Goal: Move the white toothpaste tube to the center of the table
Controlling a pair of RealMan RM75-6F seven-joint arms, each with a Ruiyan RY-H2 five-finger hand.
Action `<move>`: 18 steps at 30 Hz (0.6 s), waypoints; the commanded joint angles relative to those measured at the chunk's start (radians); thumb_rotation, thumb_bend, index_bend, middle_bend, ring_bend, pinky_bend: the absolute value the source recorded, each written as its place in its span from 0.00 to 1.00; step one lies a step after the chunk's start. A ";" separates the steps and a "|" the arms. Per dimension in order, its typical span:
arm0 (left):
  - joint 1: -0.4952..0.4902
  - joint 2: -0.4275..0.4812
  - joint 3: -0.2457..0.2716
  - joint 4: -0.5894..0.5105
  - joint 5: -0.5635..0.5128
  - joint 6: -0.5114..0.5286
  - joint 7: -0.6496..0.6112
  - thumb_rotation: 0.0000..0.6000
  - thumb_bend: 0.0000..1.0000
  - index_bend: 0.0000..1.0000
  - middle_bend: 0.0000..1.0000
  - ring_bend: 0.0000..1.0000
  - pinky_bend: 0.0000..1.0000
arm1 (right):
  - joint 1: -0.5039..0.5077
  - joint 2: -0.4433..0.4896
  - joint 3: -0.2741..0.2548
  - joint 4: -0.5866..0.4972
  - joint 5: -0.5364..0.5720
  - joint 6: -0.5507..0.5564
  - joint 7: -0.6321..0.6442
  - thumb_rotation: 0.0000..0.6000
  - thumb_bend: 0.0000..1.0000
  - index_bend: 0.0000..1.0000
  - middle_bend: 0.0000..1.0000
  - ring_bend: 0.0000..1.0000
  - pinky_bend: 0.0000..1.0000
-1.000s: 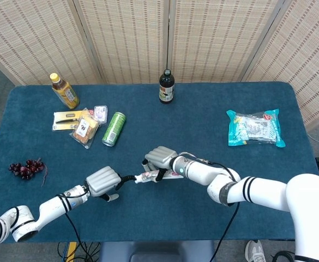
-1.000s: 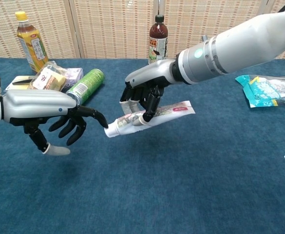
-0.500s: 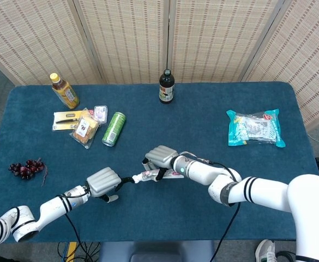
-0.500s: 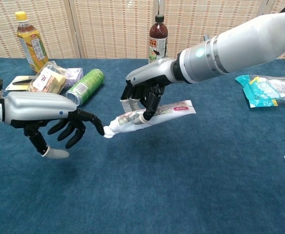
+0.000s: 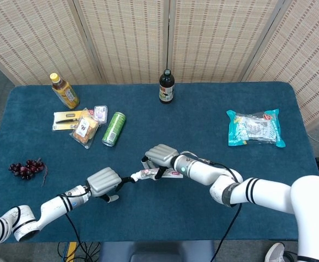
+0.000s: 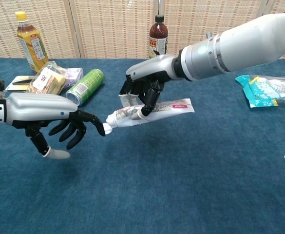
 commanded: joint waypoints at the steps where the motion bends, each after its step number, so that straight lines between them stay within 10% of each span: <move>1: -0.001 -0.003 -0.001 0.001 0.001 0.001 -0.002 1.00 0.29 0.20 0.57 0.56 0.64 | -0.008 0.003 0.004 -0.002 -0.010 0.008 0.009 1.00 1.00 0.95 0.83 0.68 0.46; 18: 0.014 0.046 -0.003 -0.030 -0.029 0.018 0.018 1.00 0.29 0.19 0.56 0.56 0.64 | -0.053 -0.016 -0.011 0.040 -0.037 0.117 -0.016 1.00 1.00 0.95 0.80 0.67 0.46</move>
